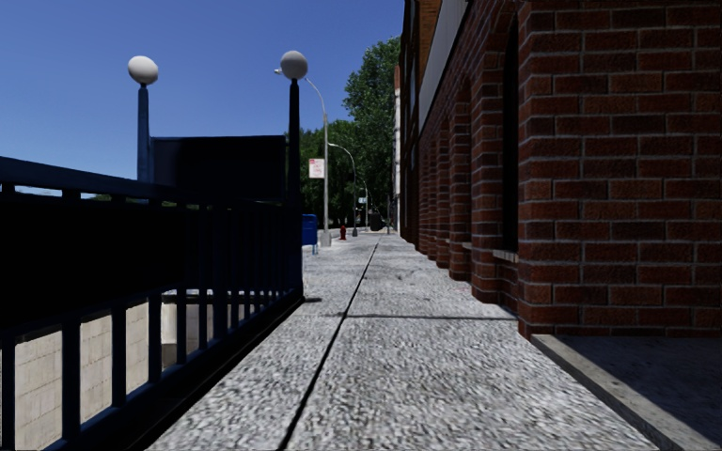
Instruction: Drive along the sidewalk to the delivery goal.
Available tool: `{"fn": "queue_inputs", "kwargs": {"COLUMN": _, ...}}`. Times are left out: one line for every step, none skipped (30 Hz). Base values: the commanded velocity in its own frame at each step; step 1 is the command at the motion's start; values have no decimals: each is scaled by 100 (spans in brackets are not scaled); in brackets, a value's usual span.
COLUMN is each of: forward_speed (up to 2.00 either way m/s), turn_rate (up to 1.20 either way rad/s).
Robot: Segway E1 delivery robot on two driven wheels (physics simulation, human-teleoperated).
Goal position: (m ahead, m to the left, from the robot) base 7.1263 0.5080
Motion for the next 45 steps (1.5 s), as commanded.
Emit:
{"fn": "queue_inputs", "kwargs": {"forward_speed": 179, "turn_rate": 0}}
{"fn": "queue_inputs", "kwargs": {"forward_speed": 179, "turn_rate": 0}}
{"fn": "queue_inputs", "kwargs": {"forward_speed": 179, "turn_rate": 0}}
{"fn": "queue_inputs", "kwargs": {"forward_speed": 179, "turn_rate": 0}}
{"fn": "queue_inputs", "kwargs": {"forward_speed": 179, "turn_rate": 0}}
{"fn": "queue_inputs", "kwargs": {"forward_speed": 179, "turn_rate": 0}}
{"fn": "queue_inputs", "kwargs": {"forward_speed": 179, "turn_rate": 0}}
{"fn": "queue_inputs", "kwargs": {"forward_speed": 179, "turn_rate": 0}}
{"fn": "queue_inputs", "kwargs": {"forward_speed": 179, "turn_rate": 0}}
{"fn": "queue_inputs", "kwargs": {"forward_speed": 179, "turn_rate": 0}}
{"fn": "queue_inputs", "kwargs": {"forward_speed": 179, "turn_rate": -3}}
{"fn": "queue_inputs", "kwargs": {"forward_speed": 179, "turn_rate": -6}}
{"fn": "queue_inputs", "kwargs": {"forward_speed": 179, "turn_rate": -6}}
{"fn": "queue_inputs", "kwargs": {"forward_speed": 179, "turn_rate": -7}}
{"fn": "queue_inputs", "kwargs": {"forward_speed": 179, "turn_rate": -7}}
{"fn": "queue_inputs", "kwargs": {"forward_speed": 179, "turn_rate": -7}}
{"fn": "queue_inputs", "kwargs": {"forward_speed": 179, "turn_rate": -10}}
{"fn": "queue_inputs", "kwargs": {"forward_speed": 179, "turn_rate": -21}}
{"fn": "queue_inputs", "kwargs": {"forward_speed": 179, "turn_rate": -26}}
{"fn": "queue_inputs", "kwargs": {"forward_speed": 179, "turn_rate": -27}}
{"fn": "queue_inputs", "kwargs": {"forward_speed": 179, "turn_rate": -27}}
{"fn": "queue_inputs", "kwargs": {"forward_speed": 179, "turn_rate": 0}}
{"fn": "queue_inputs", "kwargs": {"forward_speed": 179, "turn_rate": 0}}
{"fn": "queue_inputs", "kwargs": {"forward_speed": 179, "turn_rate": 0}}
{"fn": "queue_inputs", "kwargs": {"forward_speed": 179, "turn_rate": 0}}
{"fn": "queue_inputs", "kwargs": {"forward_speed": 179, "turn_rate": 0}}
{"fn": "queue_inputs", "kwargs": {"forward_speed": 179, "turn_rate": 0}}
{"fn": "queue_inputs", "kwargs": {"forward_speed": 179, "turn_rate": 0}}
{"fn": "queue_inputs", "kwargs": {"forward_speed": 179, "turn_rate": 0}}
{"fn": "queue_inputs", "kwargs": {"forward_speed": 179, "turn_rate": 0}}
{"fn": "queue_inputs", "kwargs": {"forward_speed": 179, "turn_rate": 0}}
{"fn": "queue_inputs", "kwargs": {"forward_speed": 179, "turn_rate": 0}}
{"fn": "queue_inputs", "kwargs": {"forward_speed": 179, "turn_rate": 0}}
{"fn": "queue_inputs", "kwargs": {"forward_speed": 179, "turn_rate": 0}}
{"fn": "queue_inputs", "kwargs": {"forward_speed": 179, "turn_rate": 0}}
{"fn": "queue_inputs", "kwargs": {"forward_speed": 179, "turn_rate": 0}}
{"fn": "queue_inputs", "kwargs": {"forward_speed": 179, "turn_rate": 0}}
{"fn": "queue_inputs", "kwargs": {"forward_speed": 179, "turn_rate": 0}}
{"fn": "queue_inputs", "kwargs": {"forward_speed": 178, "turn_rate": 0}}
{"fn": "queue_inputs", "kwargs": {"forward_speed": 177, "turn_rate": 0}}
{"fn": "queue_inputs", "kwargs": {"forward_speed": 177, "turn_rate": 0}}
{"fn": "queue_inputs", "kwargs": {"forward_speed": 175, "turn_rate": 0}}
{"fn": "queue_inputs", "kwargs": {"forward_speed": 171, "turn_rate": 0}}
{"fn": "queue_inputs", "kwargs": {"forward_speed": 171, "turn_rate": 0}}
{"fn": "queue_inputs", "kwargs": {"forward_speed": 167, "turn_rate": 0}}
